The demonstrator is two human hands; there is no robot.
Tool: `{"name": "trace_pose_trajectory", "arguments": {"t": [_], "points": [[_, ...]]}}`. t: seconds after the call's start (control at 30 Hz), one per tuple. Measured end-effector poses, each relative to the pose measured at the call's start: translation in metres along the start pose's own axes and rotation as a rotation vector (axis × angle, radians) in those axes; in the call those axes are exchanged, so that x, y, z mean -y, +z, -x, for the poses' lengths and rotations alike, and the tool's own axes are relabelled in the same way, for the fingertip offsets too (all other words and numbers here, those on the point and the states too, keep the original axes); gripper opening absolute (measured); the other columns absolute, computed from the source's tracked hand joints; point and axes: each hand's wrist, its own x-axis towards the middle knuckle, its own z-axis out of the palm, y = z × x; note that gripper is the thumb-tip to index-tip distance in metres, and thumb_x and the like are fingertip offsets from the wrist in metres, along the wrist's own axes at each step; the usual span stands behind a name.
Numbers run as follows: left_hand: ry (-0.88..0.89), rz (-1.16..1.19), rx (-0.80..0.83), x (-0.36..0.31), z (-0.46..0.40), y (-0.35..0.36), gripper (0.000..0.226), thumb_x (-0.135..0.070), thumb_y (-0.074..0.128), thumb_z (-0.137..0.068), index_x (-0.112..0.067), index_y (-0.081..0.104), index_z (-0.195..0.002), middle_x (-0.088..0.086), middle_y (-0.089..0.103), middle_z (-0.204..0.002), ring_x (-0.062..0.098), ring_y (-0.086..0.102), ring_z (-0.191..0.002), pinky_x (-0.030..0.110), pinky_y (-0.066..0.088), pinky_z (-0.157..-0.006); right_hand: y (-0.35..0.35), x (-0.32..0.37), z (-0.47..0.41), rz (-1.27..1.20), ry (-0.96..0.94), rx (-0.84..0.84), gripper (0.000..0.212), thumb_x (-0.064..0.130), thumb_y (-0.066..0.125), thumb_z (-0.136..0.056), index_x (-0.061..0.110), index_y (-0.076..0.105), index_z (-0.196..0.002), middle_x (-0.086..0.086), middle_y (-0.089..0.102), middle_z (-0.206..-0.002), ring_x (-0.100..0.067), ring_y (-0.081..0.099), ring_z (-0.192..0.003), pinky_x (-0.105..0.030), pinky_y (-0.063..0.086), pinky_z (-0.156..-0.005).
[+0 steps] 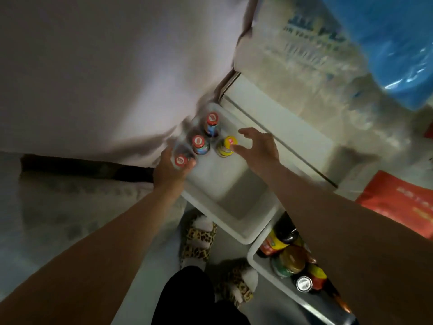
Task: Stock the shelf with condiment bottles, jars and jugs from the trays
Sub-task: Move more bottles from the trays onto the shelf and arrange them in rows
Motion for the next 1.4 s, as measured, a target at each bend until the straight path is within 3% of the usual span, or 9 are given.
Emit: {"name": "trace_pose_trajectory", "arguments": {"t": [0.13,0.37,0.47,0.83,0.93,1.03,1.2,1.27,1.4], "points": [[0.035,0.045,-0.036,0.026,-0.031,0.026,0.047,-0.022,0.073,-0.086,-0.017,0.055,-0.129,-0.009,0.057,-0.103,0.015,0.056,-0.101,0.017,0.037,-0.071,0.035,-0.024,-0.029,-0.051,-0.021,0.047,0.058,0.045,0.076,-0.08,0.041,0.054,-0.134,0.004,0.058,-0.13,-0.016,0.046,-0.122,-0.023,0.032,-0.087],[0.119,0.069,-0.08,0.048,-0.045,0.038,0.038,-0.013,0.072,-0.087,-0.015,0.056,-0.121,-0.012,0.057,-0.098,0.009,0.055,-0.092,0.015,0.039,-0.076,0.056,-0.041,-0.04,-0.134,-0.132,-0.038,0.047,0.033,0.077,-0.083,0.038,0.062,-0.127,0.005,0.063,-0.121,-0.016,0.047,-0.122,-0.026,0.037,-0.089],[0.142,0.092,-0.097,0.05,-0.043,0.036,0.033,-0.01,0.072,-0.086,-0.018,0.054,-0.113,-0.021,0.054,-0.092,0.0,0.054,-0.082,0.001,0.036,-0.067,0.057,-0.042,-0.038,-0.167,-0.124,-0.042,0.045,0.031,0.076,-0.085,0.038,0.062,-0.127,0.006,0.057,-0.116,-0.017,0.048,-0.118,-0.035,0.045,-0.095],[0.278,0.024,-0.006,0.01,0.003,-0.016,0.026,-0.015,0.077,-0.083,-0.011,0.062,-0.104,0.004,0.066,-0.094,0.012,0.06,-0.082,0.006,0.043,-0.067,0.0,-0.013,0.021,-0.274,-0.062,0.012,0.035,0.034,0.079,-0.082,0.03,0.071,-0.116,0.006,0.07,-0.113,-0.019,0.061,-0.108,-0.038,0.048,-0.096],[0.308,0.028,0.047,-0.023,0.042,-0.045,0.03,-0.02,0.079,-0.081,-0.012,0.064,-0.106,0.0,0.068,-0.092,0.009,0.065,-0.084,0.02,0.054,-0.073,-0.043,0.004,0.07,-0.329,-0.062,0.014,0.028,0.033,0.081,-0.08,0.047,0.069,-0.101,0.012,0.073,-0.103,-0.016,0.066,-0.102,-0.043,0.052,-0.095],[0.383,0.006,0.094,-0.072,0.089,-0.084,0.029,-0.023,0.081,-0.079,-0.014,0.067,-0.103,-0.014,0.067,-0.086,-0.01,0.063,-0.077,0.005,0.046,-0.067,-0.095,0.03,0.123,-0.345,-0.085,-0.022,0.025,0.035,0.082,-0.079,0.055,0.069,-0.087,0.015,0.075,-0.091,-0.002,0.065,-0.087,-0.035,0.053,-0.086],[0.555,-0.136,0.129,-0.185,0.182,-0.161,0.022,-0.034,0.077,-0.082,-0.021,0.065,-0.095,-0.015,0.064,-0.081,-0.009,0.058,-0.07,0.0,0.038,-0.06,-0.2,0.091,0.213,-0.383,-0.139,-0.124,0.02,0.053,0.078,-0.074,0.05,0.073,-0.093,0.009,0.073,-0.095,-0.008,0.065,-0.091,-0.031,0.05,-0.08],[0.619,-0.161,0.141,-0.234,0.22,-0.193,0.022,-0.037,0.076,-0.082,-0.02,0.066,-0.091,-0.013,0.065,-0.078,-0.005,0.06,-0.072,0.002,0.038,-0.061,-0.245,0.117,0.249,-0.382,-0.185,-0.199,0.011,0.049,0.079,-0.077,0.049,0.072,-0.085,0.009,0.068,-0.084,-0.006,0.058,-0.076,-0.029,0.044,-0.07],[0.757,-0.099,0.188,-0.333,0.302,-0.253,0.036,-0.053,0.077,-0.066,-0.028,0.074,-0.092,-0.004,0.074,-0.086,0.005,0.068,-0.082,0.023,0.052,-0.072,-0.342,0.168,0.32,-0.422,-0.326,-0.361,0.013,0.039,0.078,-0.082,0.027,0.076,-0.085,-0.003,0.063,-0.072,-0.006,0.046,-0.065,-0.033,0.04,-0.066]]}}
